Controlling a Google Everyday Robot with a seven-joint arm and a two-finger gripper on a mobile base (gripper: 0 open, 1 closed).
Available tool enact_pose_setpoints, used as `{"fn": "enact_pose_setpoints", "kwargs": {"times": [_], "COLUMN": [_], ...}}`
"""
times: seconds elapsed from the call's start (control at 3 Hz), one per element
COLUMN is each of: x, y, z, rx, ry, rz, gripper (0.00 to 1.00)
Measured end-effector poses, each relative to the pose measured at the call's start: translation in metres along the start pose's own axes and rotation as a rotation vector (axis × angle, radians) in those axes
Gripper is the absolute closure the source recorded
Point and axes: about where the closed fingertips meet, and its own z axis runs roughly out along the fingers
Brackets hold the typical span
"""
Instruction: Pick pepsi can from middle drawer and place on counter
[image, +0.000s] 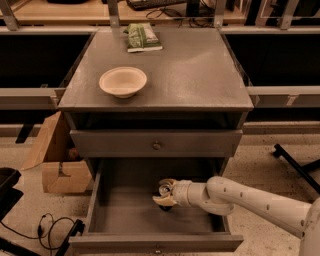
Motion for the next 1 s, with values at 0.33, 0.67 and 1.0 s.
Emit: {"fn": "enact_pose_setpoints", "kwargs": {"times": [0.33,0.67,1.0], "x": [-0.016,-0.064,-0.101], "y": [0.01,0.048,0.078], "z": [-0.007,-0.08,-0.155], "rx": [-0.02,-0.058,-0.087], "ry": [-0.023,-0.046,-0.041], "rz": [-0.019,-0.015,0.014], "gripper": [1.0,1.0,1.0]}}
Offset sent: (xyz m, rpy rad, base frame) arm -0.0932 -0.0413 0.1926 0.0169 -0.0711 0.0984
